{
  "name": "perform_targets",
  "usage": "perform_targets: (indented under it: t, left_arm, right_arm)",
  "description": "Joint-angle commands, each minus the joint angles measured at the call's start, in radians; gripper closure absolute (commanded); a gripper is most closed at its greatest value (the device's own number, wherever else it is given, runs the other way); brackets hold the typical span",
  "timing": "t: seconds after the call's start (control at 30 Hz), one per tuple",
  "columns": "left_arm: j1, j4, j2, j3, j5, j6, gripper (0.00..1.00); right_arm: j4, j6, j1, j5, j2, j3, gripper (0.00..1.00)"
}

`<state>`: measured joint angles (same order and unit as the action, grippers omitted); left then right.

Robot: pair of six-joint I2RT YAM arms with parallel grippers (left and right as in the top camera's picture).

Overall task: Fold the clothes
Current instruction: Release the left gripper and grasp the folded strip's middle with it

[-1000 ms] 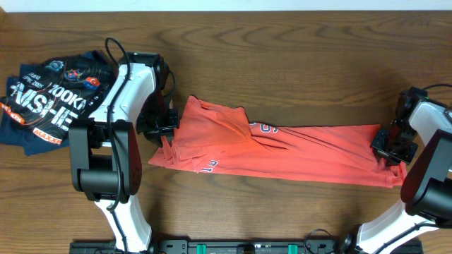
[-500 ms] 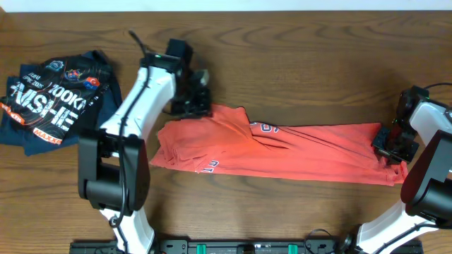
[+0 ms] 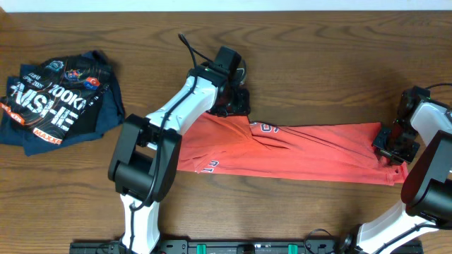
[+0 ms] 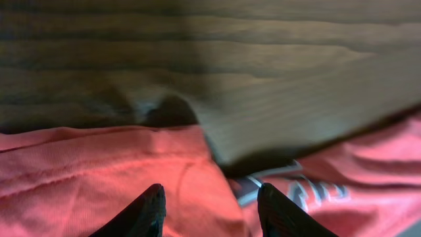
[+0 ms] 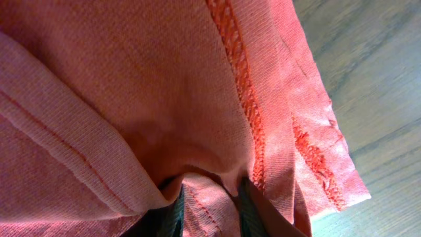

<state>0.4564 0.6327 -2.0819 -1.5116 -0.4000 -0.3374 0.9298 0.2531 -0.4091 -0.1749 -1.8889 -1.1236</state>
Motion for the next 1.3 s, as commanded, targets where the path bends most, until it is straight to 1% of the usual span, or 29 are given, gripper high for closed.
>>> perform_targets:
  t: [0.0, 0.23, 0.33, 0.4, 0.43, 0.47, 0.5, 0.6, 0.7, 0.87, 0.93, 1.1, 1.27]
  left_arm:
    - [-0.001, -0.006, -0.035, 0.001, 0.055, -0.073, 0.53]
    - [0.004, -0.045, -0.083, 0.001, 0.054, -0.072, 0.52]
    - [0.013, -0.041, -0.099, 0.002, 0.054, -0.072, 0.54]
    - [0.017, -0.040, -0.104, 0.002, 0.054, -0.072, 0.68]
    - [0.018, -0.040, -0.103, 0.002, 0.054, -0.072, 0.80]
    - [0.018, -0.040, -0.103, 0.002, 0.053, -0.072, 0.89]
    - [0.018, -0.040, -0.099, 0.002, 0.053, -0.072, 0.93]
    - [0.018, -0.017, -0.085, -0.003, 0.050, -0.060, 0.94]
    - [0.018, 0.043, -0.047, -0.010, 0.042, -0.031, 0.94]
    - [0.023, 0.138, 0.083, -0.011, -0.068, 0.018, 0.94]
    - [0.034, 0.183, 0.144, -0.011, -0.076, 0.031, 0.94]
    - [0.084, 0.259, 0.248, -0.011, -0.075, 0.030, 0.94]
    - [0.165, 0.301, 0.254, -0.008, -0.075, 0.029, 0.94]
  right_arm:
    - [-0.047, 0.023, -0.002, 0.079, -0.047, 0.019, 0.72]
    - [-0.047, 0.023, -0.002, 0.079, -0.047, 0.019, 0.72]
    - [-0.048, 0.023, -0.002, 0.079, -0.047, 0.019, 0.71]
    - [-0.047, 0.023, -0.002, 0.080, -0.047, 0.019, 0.72]
    - [-0.048, 0.021, -0.002, 0.083, -0.047, 0.019, 0.71]
    - [-0.047, 0.019, -0.002, 0.090, -0.047, 0.019, 0.71]
    - [-0.048, 0.018, -0.002, 0.097, -0.047, 0.019, 0.71]
    - [-0.048, 0.015, -0.002, 0.098, -0.047, 0.019, 0.71]
    - [-0.048, 0.015, -0.002, 0.098, -0.047, 0.019, 0.72]
    - [-0.051, 0.015, -0.002, 0.098, -0.047, 0.019, 0.71]
    - [-0.052, 0.015, -0.002, 0.097, -0.047, 0.019, 0.71]
    - [-0.051, 0.015, -0.002, 0.097, -0.047, 0.019, 0.71]
    - [-0.051, 0.015, -0.002, 0.097, -0.047, 0.019, 0.71]
